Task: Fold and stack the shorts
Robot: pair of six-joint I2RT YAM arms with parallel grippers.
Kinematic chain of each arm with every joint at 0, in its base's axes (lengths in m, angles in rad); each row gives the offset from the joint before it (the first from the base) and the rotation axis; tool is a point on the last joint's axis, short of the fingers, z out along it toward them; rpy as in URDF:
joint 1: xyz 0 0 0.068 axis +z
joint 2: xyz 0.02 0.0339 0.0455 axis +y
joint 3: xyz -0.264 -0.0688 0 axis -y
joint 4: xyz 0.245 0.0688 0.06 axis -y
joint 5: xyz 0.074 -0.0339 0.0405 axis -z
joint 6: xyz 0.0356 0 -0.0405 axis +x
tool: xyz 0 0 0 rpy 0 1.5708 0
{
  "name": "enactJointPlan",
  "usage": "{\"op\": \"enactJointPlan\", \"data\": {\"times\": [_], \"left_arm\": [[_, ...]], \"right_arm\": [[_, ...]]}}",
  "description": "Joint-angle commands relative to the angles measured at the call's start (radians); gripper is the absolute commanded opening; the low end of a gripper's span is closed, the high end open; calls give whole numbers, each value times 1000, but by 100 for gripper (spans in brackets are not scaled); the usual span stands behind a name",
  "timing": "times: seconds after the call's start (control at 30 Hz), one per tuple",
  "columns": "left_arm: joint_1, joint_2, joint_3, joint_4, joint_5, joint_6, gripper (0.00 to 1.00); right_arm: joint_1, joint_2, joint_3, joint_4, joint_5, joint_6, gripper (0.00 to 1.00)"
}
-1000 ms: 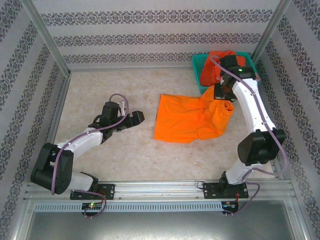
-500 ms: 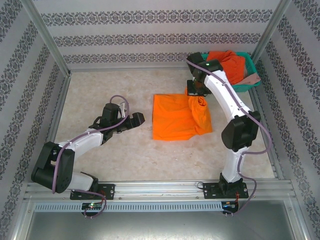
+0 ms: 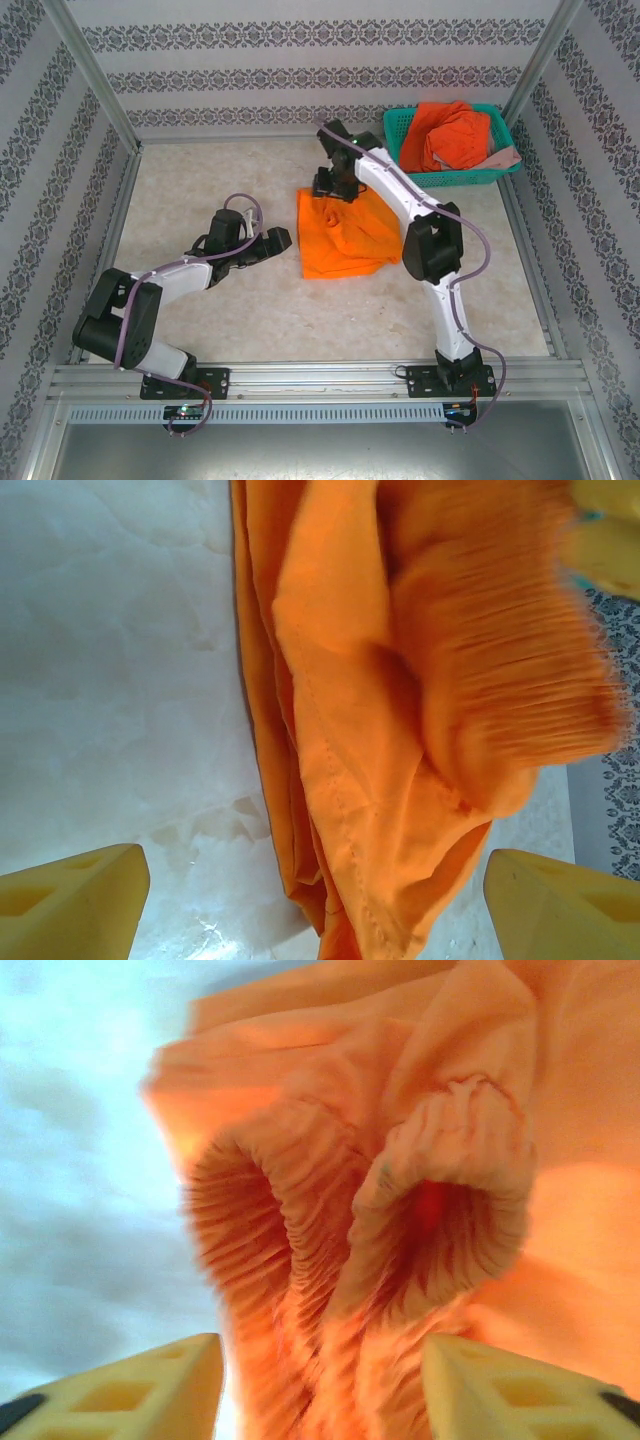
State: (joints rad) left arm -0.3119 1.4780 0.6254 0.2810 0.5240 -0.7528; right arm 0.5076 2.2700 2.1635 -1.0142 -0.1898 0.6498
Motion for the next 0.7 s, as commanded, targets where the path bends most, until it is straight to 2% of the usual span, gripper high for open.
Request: {"op": "enactJointPlan", "data": {"times": [0.0,0.07,0.13,0.27,0.33,0.47,0.67], "left_arm": [[16,-21,-16,89,22,-37,87],[22,-64,-24,81,10,-45,87],[33,-115,-29,70,0,-52,88],[34,-140,9,69,27,-66,88],[35,-122,21,108,50,-95,87],[34,-89,50,121,51,-102,88],[54,-66,95,110,24,-95,98]], "right_arm": [[16,-1,-129,381,-389,230,67],[5,-80,-238,558,-429,315,71],[-26,-192,-355,664,-401,348,72],[-85,-382,-526,664,-292,284,81],[-115,-443,-628,688,-276,282,83],[-134,-496,-788,777,-303,321,85],[-55,-466,-937,975,-352,423,88]]}}
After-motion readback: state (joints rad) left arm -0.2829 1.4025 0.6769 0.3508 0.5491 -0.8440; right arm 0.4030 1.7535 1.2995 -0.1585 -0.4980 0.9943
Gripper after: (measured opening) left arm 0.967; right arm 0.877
